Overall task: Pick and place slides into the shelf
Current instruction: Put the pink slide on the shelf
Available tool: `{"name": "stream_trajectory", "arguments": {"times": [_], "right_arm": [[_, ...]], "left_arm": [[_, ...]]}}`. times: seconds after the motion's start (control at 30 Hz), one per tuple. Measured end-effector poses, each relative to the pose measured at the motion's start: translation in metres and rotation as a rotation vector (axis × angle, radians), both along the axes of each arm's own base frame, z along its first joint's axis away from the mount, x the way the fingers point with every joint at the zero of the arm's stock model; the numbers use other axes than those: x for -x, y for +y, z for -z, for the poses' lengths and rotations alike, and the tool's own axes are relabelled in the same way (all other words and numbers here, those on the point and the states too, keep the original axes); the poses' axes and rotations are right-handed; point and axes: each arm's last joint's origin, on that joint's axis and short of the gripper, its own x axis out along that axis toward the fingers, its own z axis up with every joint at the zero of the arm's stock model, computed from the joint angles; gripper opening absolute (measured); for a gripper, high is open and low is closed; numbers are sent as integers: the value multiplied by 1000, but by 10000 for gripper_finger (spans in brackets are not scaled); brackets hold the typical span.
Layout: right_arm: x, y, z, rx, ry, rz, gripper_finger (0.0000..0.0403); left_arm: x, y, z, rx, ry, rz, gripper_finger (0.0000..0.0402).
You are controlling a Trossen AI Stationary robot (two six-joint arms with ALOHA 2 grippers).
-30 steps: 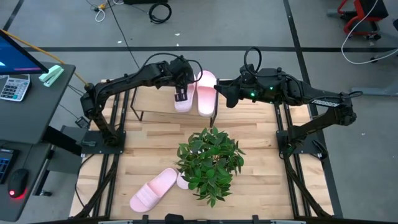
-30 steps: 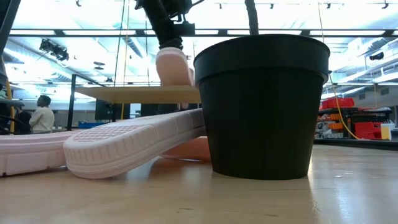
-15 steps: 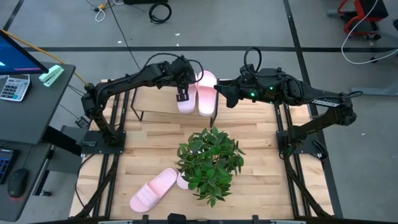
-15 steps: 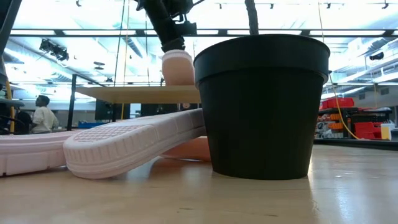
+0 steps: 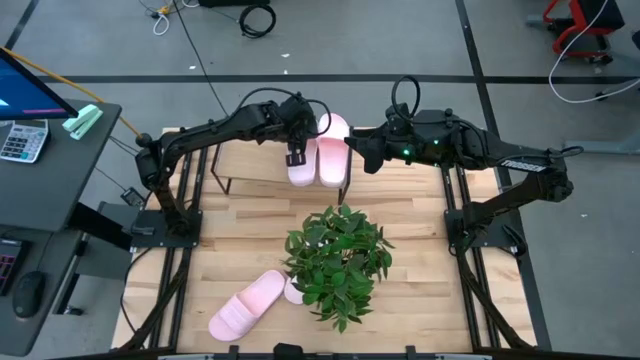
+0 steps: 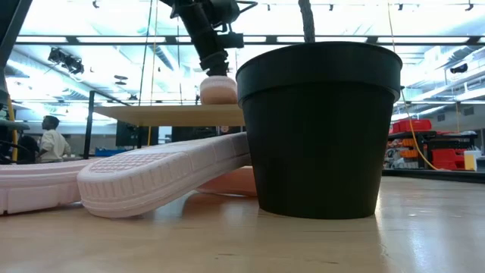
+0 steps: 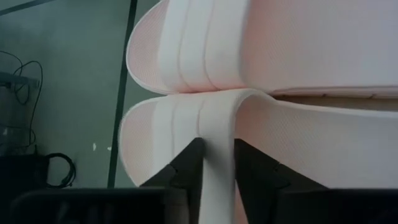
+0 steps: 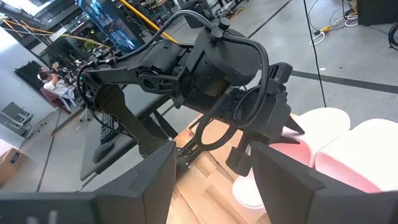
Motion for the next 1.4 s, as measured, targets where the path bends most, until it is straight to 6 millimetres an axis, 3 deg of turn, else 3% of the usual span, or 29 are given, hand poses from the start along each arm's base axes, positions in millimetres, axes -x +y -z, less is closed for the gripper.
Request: {"name": "stream_trajectory", "arguments": {"times": [0.47, 0.73, 0.97, 1.17, 1.4], "right_arm": [[0, 0, 0, 0, 1, 0, 213], [0, 0, 0, 1, 3, 0, 213], [4, 0, -2, 2, 2, -1, 213], [18, 1, -4, 2, 38, -1, 213], [41, 3, -5, -13, 99, 1, 213]], "left_arm": [[6, 0, -2, -55, 56, -20, 189], [28, -10, -38, -88, -52, -59, 208], [61, -19, -68, 42, -201, -158, 199], [97, -45, -83, 291, -234, -257, 195], [115, -91, -92, 515, -214, -247, 201]]}}
